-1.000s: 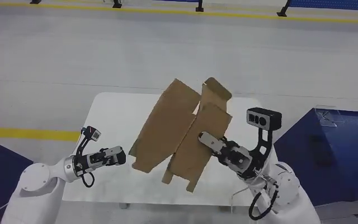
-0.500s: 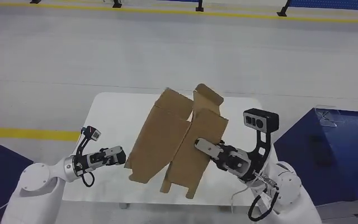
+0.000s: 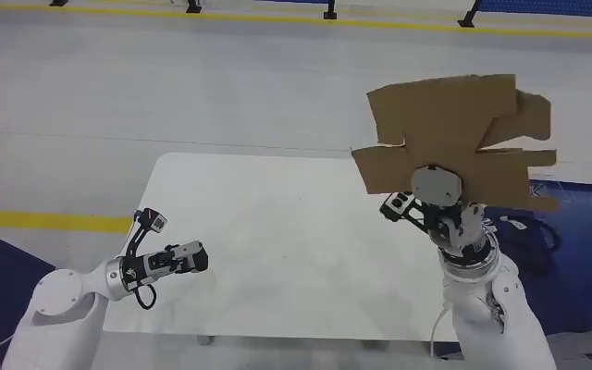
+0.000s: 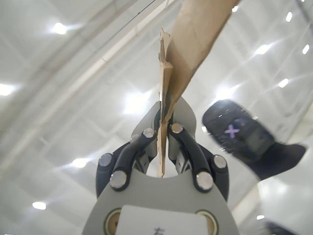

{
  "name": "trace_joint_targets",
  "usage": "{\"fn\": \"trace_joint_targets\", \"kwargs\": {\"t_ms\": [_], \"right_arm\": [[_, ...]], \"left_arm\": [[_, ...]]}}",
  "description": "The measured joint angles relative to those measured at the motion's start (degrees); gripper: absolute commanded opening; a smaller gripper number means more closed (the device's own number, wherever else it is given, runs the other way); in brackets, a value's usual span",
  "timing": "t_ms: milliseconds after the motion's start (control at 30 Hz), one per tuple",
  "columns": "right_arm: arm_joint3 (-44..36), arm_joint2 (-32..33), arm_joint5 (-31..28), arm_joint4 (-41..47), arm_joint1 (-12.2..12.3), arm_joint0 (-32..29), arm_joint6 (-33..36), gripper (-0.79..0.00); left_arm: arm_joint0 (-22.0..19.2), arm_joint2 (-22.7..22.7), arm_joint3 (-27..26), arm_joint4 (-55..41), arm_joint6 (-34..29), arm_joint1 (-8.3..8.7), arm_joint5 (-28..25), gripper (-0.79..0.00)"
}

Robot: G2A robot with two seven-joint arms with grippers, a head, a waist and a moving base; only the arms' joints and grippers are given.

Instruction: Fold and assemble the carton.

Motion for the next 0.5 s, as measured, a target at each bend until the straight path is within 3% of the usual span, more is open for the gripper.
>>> {"fn": "trace_joint_targets", "kwargs": {"t_ms": [133, 267, 400, 500], "right_arm": [[1.5, -3.5, 5.4, 25.3, 0.6, 0.2, -14.8, -0.785], [0.7, -4.6, 3.8, 44.3, 1.5, 0.7, -29.0, -0.785], [0.0, -2.1, 4.7, 46.6, 2.0, 0.8, -32.7, -0.785], [-0.2, 3.9, 4.7, 40.5, 2.3, 1.7, -32.6, -0.785]], "left_arm": [[0.0, 0.0, 0.0, 0.0, 0.0, 0.00, 0.0, 0.000], [0.0, 0.0, 0.0, 0.0, 0.0, 0.00, 0.0, 0.000], [0.0, 0.0, 0.0, 0.0, 0.0, 0.00, 0.0, 0.000], [0.0, 0.0, 0.0, 0.0, 0.0, 0.00, 0.0, 0.000]]}}
